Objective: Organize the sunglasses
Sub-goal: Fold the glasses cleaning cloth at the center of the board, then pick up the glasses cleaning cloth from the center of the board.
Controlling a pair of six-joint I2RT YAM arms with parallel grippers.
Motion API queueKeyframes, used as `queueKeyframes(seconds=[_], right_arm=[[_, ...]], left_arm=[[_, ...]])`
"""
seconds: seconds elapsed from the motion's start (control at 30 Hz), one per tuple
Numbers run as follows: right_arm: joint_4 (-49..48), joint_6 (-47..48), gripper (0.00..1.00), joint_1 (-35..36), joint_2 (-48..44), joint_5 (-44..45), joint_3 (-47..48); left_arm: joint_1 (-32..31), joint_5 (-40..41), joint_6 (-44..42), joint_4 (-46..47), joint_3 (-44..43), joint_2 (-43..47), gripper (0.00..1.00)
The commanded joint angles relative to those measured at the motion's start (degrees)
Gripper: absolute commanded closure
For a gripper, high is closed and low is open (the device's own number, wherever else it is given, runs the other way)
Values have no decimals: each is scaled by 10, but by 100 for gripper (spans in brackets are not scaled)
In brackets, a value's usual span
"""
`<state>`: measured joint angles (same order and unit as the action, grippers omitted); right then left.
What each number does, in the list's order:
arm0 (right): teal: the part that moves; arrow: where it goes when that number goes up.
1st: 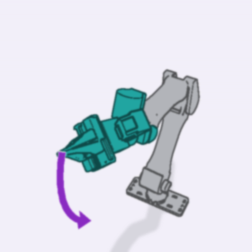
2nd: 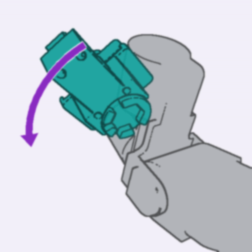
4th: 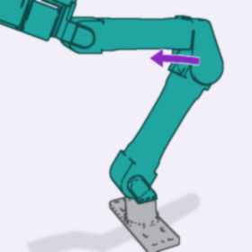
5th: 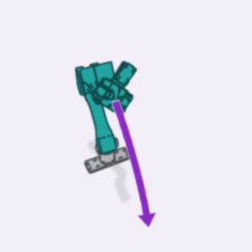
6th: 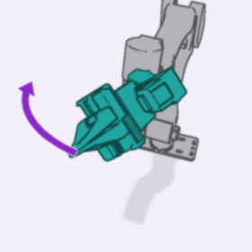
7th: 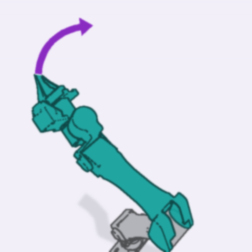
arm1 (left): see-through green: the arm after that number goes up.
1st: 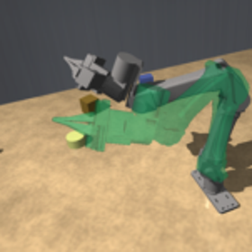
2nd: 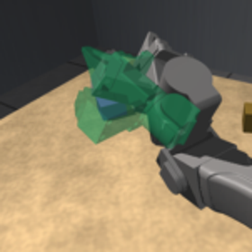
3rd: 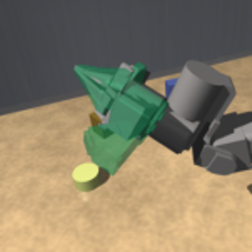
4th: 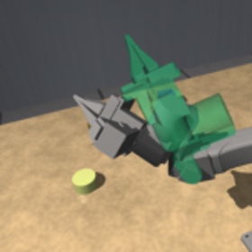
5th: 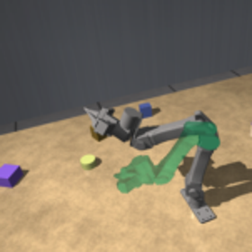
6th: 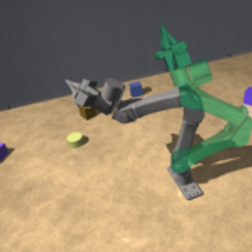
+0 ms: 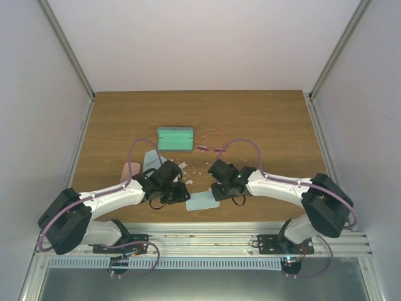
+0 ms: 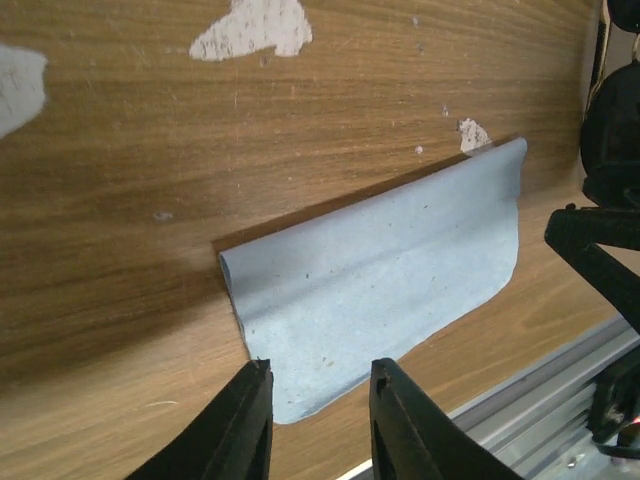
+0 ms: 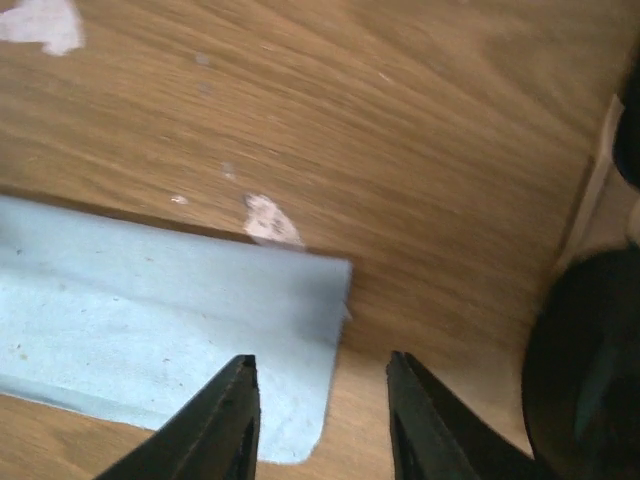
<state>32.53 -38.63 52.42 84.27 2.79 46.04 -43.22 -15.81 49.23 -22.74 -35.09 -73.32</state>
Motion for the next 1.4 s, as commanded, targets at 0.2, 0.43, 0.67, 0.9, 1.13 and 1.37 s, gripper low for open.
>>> queueKeyframes(seconds=[0.2,0.43,0.67,0.9,1.13,1.37], right_arm=[[-158,33,87,7,70,-149,28],[-158,34,88,7,106,-130,37],[-83,22,83,7,113,-1,28],[33,1,72,9,73,133,37],[48,-12,49,33,45,101,54],[15,-22,52,42,53,40,37]], left_arm=[[-10,1,44,153,31,-34,91],[-10,28,58,135,29,-89,94],[-10,79,66,74,24,-104,96],[-14,73,39,43,-5,-84,93],[-49,99,65,-33,-34,-60,69],[-69,80,108,-18,-3,-60,63]])
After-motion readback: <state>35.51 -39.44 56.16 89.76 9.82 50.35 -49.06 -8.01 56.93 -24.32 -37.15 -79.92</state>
